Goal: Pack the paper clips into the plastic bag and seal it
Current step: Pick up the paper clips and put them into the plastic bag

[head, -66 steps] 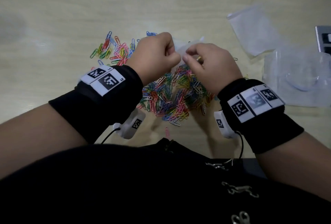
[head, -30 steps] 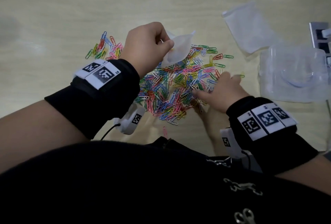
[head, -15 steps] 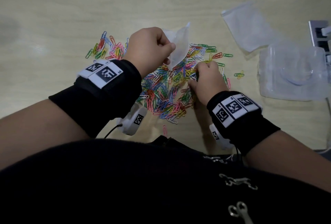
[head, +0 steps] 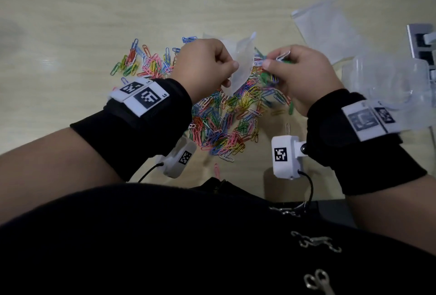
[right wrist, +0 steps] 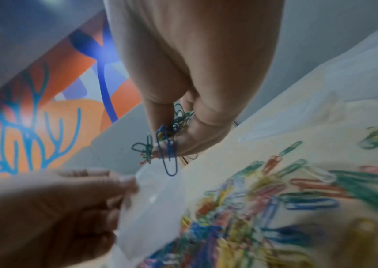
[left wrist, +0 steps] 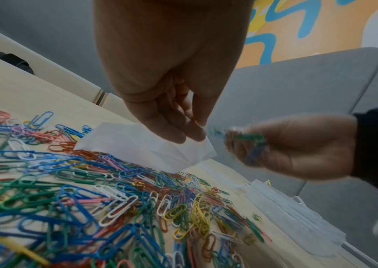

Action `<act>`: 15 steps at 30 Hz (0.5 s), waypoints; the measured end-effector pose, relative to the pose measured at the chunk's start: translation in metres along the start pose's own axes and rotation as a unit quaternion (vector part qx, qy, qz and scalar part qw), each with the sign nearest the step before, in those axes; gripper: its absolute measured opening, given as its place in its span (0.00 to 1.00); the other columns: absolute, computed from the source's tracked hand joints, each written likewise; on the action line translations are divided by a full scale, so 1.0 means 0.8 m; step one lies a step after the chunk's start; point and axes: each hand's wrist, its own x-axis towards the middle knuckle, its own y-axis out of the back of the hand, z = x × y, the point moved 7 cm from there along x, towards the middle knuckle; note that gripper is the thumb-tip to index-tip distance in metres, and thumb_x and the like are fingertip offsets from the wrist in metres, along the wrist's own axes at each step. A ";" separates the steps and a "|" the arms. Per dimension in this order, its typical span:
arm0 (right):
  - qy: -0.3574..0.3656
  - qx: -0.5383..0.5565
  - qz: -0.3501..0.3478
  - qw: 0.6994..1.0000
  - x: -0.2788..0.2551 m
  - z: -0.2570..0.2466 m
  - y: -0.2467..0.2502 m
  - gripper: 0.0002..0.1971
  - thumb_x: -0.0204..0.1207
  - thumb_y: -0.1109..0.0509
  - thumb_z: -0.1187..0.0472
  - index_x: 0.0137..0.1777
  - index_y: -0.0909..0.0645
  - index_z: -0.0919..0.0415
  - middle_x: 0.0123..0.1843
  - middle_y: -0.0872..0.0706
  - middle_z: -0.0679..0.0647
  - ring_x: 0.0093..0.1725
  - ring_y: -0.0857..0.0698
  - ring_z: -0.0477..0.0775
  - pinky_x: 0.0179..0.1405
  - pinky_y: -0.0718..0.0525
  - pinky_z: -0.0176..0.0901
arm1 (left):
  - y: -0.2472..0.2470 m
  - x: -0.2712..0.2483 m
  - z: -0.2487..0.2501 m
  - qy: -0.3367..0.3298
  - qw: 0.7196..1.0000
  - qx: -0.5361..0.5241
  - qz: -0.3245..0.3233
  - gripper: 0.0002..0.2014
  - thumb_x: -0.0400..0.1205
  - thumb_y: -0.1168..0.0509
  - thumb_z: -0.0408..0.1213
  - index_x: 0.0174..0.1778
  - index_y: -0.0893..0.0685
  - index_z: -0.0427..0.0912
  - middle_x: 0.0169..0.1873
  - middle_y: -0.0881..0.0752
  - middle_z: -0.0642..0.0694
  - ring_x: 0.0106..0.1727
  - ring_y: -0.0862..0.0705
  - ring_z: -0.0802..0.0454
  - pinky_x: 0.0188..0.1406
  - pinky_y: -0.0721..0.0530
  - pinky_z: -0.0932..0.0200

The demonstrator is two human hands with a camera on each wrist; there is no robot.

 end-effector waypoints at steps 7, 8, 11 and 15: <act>-0.034 -0.030 -0.037 0.998 0.002 0.008 -0.029 0.07 0.71 0.25 0.67 0.36 0.17 0.55 0.43 0.14 0.60 0.43 0.16 0.59 0.53 0.16 0.57 | -0.003 -0.008 0.008 -0.024 0.999 -0.010 -0.029 0.11 0.81 0.31 0.37 0.33 0.19 0.50 0.28 0.11 0.47 0.35 0.08 0.52 0.46 0.09 0.46; -0.025 -0.079 -0.021 0.996 0.004 0.010 -0.026 0.07 0.69 0.23 0.64 0.34 0.16 0.53 0.43 0.12 0.59 0.44 0.13 0.60 0.55 0.15 0.60 | -0.003 -0.009 0.008 -0.024 0.999 -0.012 -0.029 0.11 0.81 0.31 0.36 0.33 0.19 0.50 0.27 0.11 0.48 0.35 0.08 0.53 0.46 0.09 0.46; 0.005 -0.182 -0.001 0.983 0.004 0.003 -0.027 0.04 0.67 0.23 0.57 0.35 0.14 0.54 0.44 0.11 0.52 0.47 0.11 0.56 0.55 0.13 0.60 | -0.006 -0.011 0.008 -0.024 0.999 -0.008 -0.031 0.10 0.81 0.31 0.38 0.33 0.19 0.49 0.23 0.12 0.55 0.36 0.08 0.53 0.47 0.10 0.48; 0.039 -0.241 -0.029 0.969 0.000 -0.023 -0.034 0.14 0.74 0.31 0.58 0.57 0.16 0.63 0.56 0.12 0.62 0.56 0.13 0.63 0.58 0.15 0.60 | -0.010 -0.008 0.004 -0.007 1.000 -0.011 -0.018 0.11 0.81 0.30 0.39 0.31 0.20 0.50 0.25 0.11 0.52 0.36 0.09 0.54 0.49 0.10 0.46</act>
